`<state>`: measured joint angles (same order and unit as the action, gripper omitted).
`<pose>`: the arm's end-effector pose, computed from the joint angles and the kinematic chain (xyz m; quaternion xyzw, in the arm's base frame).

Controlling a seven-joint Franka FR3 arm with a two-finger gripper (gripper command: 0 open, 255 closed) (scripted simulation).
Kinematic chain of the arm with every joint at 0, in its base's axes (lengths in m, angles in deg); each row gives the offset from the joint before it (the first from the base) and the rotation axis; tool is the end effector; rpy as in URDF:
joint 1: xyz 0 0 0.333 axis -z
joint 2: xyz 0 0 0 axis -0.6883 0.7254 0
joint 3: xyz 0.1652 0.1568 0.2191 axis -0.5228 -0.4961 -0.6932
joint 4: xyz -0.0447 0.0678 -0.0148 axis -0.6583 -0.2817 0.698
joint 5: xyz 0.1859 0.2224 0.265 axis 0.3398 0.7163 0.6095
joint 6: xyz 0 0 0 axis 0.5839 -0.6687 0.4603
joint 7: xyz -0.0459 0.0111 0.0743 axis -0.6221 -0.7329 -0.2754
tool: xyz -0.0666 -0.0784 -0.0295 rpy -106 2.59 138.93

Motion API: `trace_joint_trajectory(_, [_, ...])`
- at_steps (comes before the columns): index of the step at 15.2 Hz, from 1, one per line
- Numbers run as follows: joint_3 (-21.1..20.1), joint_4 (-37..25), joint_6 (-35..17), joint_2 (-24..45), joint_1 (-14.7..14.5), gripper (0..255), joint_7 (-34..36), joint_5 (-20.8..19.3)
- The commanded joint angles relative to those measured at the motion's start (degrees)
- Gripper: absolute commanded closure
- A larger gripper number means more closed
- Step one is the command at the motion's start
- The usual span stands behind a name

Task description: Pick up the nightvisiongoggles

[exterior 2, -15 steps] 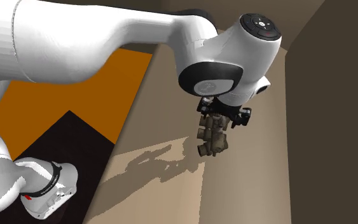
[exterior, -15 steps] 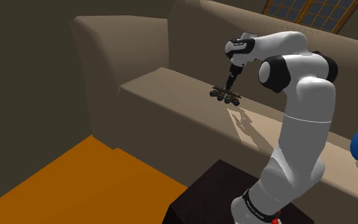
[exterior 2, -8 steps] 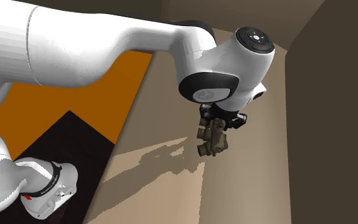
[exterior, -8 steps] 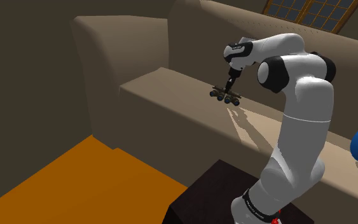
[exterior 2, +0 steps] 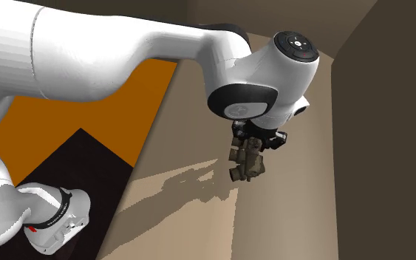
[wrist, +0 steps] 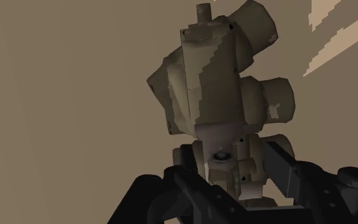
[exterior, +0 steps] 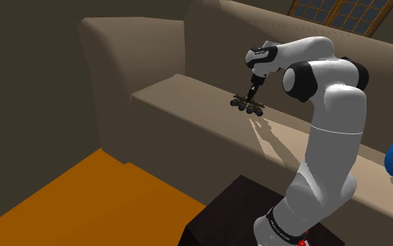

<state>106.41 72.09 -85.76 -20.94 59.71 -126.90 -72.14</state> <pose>0.5008 -0.4474 0.4219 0.9918 0.1253 -0.0173 0.0153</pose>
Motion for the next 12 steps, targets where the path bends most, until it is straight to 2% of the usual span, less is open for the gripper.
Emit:
trace_joint_trajectory(1, [0.04, -0.54, 0.61, -0.08, 0.01, 255, 0.08, -0.09])
trace_joint_trajectory(12, [0.55, -7.48, 8.51, -1.25, 0.46, 255, 0.52, -0.9])
